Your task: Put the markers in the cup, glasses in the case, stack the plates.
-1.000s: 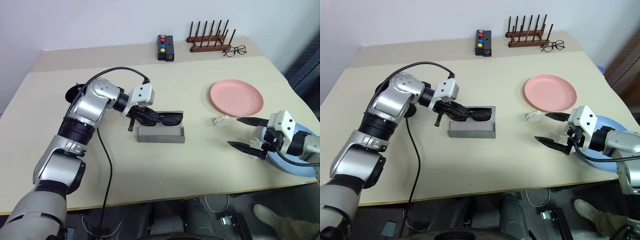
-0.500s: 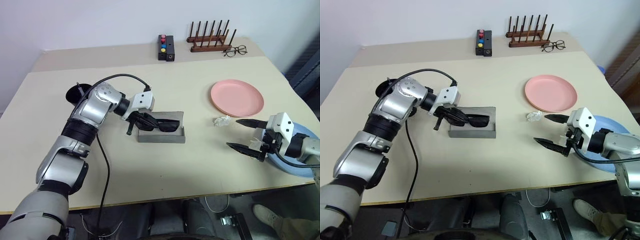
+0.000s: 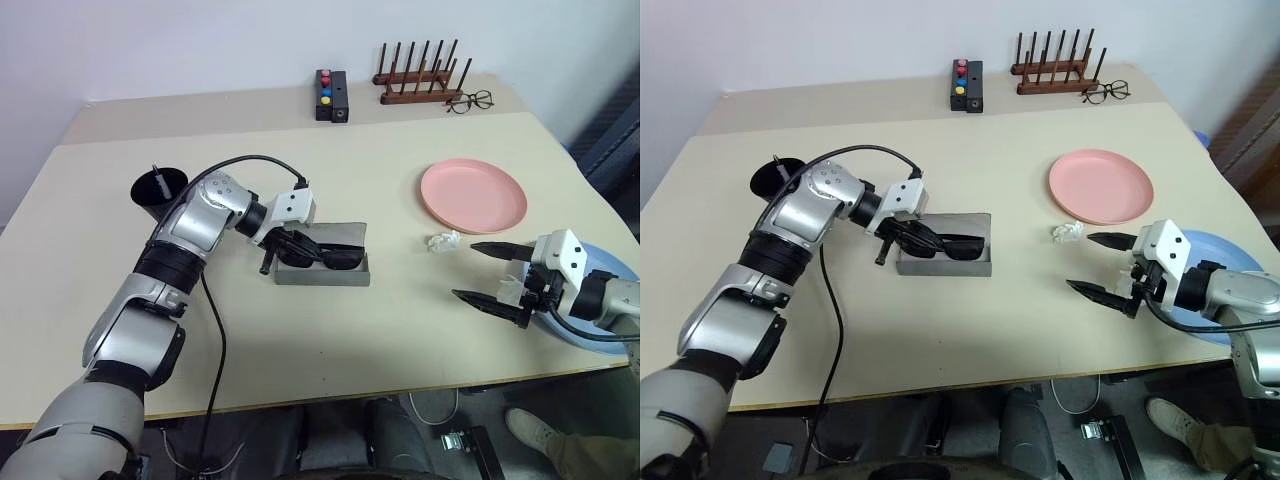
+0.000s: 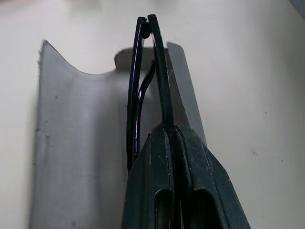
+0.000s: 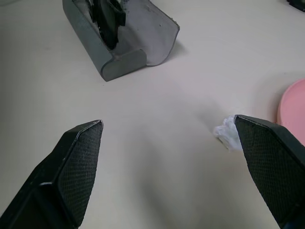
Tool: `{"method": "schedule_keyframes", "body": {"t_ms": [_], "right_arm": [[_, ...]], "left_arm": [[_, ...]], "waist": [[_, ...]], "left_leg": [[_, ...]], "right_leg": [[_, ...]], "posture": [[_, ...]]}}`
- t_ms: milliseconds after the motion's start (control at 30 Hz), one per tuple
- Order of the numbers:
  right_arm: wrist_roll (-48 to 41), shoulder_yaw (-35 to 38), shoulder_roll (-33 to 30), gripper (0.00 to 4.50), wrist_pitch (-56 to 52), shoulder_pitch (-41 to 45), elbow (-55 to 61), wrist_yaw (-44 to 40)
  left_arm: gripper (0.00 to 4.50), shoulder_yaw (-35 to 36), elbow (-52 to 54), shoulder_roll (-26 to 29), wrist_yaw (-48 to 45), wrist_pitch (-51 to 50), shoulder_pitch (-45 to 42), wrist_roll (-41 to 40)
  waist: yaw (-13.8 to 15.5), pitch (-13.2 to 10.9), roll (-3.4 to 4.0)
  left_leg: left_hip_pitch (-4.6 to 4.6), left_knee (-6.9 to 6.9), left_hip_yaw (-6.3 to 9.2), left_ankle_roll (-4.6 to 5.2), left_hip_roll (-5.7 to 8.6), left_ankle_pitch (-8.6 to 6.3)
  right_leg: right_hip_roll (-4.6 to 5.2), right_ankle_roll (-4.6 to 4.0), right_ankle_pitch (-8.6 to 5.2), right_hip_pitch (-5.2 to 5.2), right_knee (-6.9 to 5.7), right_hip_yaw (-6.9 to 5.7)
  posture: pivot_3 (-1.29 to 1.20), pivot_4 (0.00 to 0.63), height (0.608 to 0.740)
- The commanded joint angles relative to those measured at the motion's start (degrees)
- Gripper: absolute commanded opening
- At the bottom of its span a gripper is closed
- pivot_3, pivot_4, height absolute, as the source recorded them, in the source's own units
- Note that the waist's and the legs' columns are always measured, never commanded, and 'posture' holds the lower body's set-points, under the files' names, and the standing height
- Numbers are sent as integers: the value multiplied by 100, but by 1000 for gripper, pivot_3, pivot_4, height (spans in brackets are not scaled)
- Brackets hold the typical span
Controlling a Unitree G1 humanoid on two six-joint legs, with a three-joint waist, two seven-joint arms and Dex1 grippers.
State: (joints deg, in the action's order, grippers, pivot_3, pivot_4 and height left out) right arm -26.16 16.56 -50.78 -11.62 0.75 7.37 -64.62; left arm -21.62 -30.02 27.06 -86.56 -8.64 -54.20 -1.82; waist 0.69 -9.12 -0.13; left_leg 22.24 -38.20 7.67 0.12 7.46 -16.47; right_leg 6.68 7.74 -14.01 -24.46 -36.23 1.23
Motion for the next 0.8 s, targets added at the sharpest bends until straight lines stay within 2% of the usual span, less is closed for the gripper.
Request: {"method": "schedule_keyframes", "body": {"t_ms": [33,267,533,633,800], "right_arm": [[-146,186,-44,4500,43,38,97,-81],[-171,333,-116,4500,94,31,-82,-257],[-160,286,-53,4500,72,66,-18,-205],[-175,307,-50,4500,56,30,30,-189],[-174,340,-51,4500,47,-17,65,-155]], "left_arm": [[30,54,277,83,-23,-102,13,-15],[30,59,304,131,-37,-267,90,-14],[30,-35,-247,11,-22,-137,-76,129],[980,-58,-260,12,-99,-102,-82,157],[3509,-42,-222,-13,-137,-46,-91,156]], "waist": [[5,0,0],[-1,0,0],[2,0,0],[0,0,0],[4,0,0]], "left_leg": [[0,0,0,0,0,0],[1,-1,0,0,0,0],[1,-1,0,0,0,0],[1,-1,0,0,0,0],[1,-1,0,0,0,0]], "right_leg": [[0,0,0,0,0,0],[0,0,0,0,0,0],[0,0,0,0,0,0],[0,0,0,0,0,0],[0,0,0,0,0,0]], "posture": [[0,150,740],[0,150,740],[0,150,740],[0,150,740],[0,150,740]]}}
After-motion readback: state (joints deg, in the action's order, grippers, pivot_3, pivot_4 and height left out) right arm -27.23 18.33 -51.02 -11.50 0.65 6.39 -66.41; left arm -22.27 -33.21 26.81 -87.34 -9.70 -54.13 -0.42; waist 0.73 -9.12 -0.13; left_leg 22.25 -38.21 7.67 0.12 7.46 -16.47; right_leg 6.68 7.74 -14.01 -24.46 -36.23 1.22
